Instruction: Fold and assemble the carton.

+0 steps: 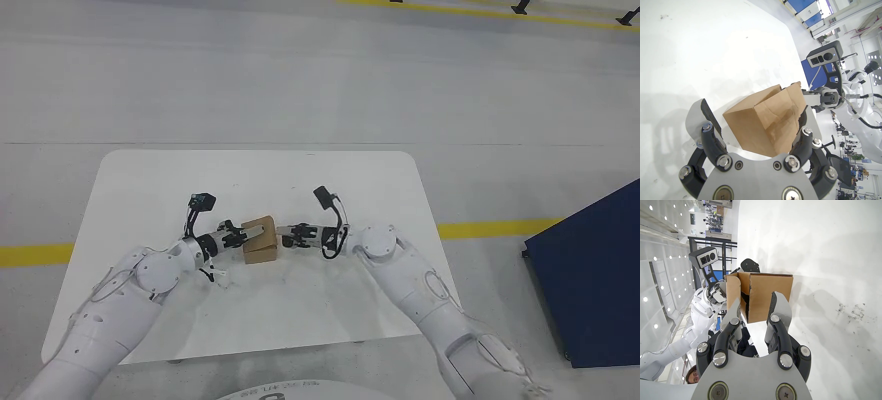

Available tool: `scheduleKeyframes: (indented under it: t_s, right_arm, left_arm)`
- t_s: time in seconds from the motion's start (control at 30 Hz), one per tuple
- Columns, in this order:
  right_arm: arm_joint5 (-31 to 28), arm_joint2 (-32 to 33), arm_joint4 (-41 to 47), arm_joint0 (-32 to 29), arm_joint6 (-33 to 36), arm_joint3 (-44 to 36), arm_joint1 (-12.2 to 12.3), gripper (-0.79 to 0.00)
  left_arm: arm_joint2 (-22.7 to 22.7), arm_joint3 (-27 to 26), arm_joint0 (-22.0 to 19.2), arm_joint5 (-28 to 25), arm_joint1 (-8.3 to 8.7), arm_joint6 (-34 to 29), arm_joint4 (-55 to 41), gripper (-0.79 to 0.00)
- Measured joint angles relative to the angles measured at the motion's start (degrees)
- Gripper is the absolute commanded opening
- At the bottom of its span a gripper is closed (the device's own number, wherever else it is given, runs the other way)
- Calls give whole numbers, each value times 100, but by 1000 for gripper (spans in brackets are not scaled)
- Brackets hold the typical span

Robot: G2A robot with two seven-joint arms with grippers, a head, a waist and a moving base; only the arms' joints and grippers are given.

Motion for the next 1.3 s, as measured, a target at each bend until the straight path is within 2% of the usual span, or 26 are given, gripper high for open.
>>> scheduleKeyframes:
  t_s: [0.43,0.7,1.3]
  right_arm:
    - [189,-97,-34,84,-120,64,-34,-462]
    - [-392,162,408,-63,157,133,21,-453]
    - [-136,-74,66,33,6,41,-17,-462]
  left_arm:
    - [0,35,-16,-19,-16,2,23,0]
    - [-44,24,8,-13,-8,-14,36,0]
    - [-59,41,2,-23,-20,-61,17,0]
